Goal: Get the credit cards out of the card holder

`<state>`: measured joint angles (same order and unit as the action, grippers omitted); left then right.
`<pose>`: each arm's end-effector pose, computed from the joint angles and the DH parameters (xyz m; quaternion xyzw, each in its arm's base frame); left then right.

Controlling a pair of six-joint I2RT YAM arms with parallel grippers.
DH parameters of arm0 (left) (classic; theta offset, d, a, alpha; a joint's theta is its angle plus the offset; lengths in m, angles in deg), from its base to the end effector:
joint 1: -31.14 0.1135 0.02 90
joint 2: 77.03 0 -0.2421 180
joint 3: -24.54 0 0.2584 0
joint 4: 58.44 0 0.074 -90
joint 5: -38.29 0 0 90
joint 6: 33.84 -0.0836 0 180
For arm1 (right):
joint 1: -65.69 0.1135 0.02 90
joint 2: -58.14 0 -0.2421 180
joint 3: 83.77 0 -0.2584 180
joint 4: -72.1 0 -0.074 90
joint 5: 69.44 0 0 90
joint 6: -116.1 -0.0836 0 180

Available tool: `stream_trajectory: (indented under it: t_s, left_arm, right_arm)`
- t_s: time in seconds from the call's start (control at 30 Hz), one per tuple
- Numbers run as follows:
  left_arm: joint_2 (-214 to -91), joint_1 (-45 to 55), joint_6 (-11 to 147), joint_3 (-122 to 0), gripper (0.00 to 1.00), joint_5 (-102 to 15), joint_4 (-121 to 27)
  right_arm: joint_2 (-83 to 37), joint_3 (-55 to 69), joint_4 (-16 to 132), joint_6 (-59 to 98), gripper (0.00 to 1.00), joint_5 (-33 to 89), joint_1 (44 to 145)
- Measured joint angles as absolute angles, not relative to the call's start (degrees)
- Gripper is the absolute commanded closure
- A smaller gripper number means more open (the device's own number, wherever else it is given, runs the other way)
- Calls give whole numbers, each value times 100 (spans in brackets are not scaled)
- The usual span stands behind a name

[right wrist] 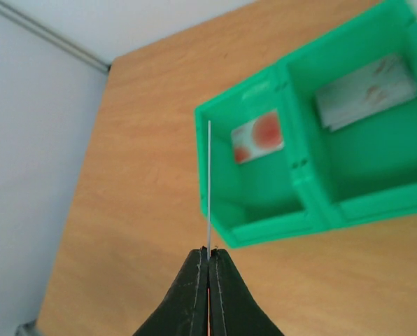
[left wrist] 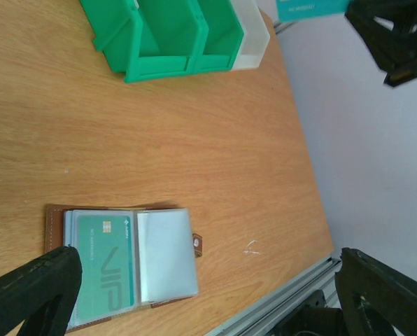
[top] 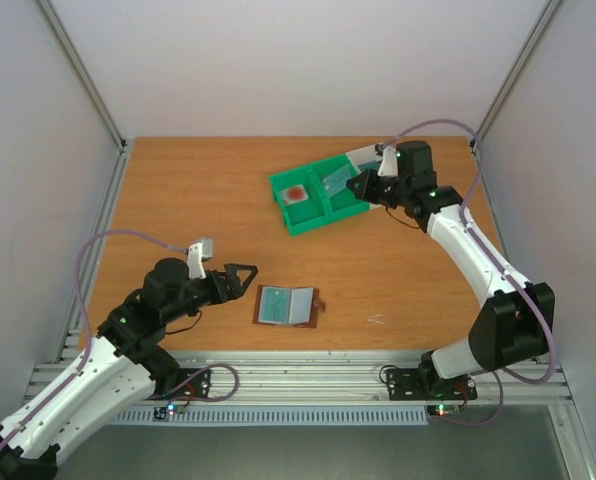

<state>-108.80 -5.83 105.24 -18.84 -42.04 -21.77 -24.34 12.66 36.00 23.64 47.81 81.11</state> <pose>0.1585 -0.1369 0.2267 -0.0437 0.8408 -0.4170 0.3426 0.3447 0.1348 0.2733 -0.2054 0.8443 0.2761 0.4108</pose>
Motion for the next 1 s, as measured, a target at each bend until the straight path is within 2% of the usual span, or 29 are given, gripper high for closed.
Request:
stream_trajectory:
  t_s: [0.33, 0.53, 1.0]
  left_arm:
    - [-11158, -583, 10043, -1884, 1, -4147, -2020]
    - [-11381, -583, 10037, -1884, 1, -4145, -2053]
    - [-12054, -583, 10072, -1888, 1, -4141, -2293]
  right_arm:
    - [-3518, 188, 3224, 3623, 99, 4326, 7110]
    - [-4270, -223, 3169, 4062, 99, 3784, 6882]
    - [-6326, -2251, 2754, 4438, 99, 4025, 6546]
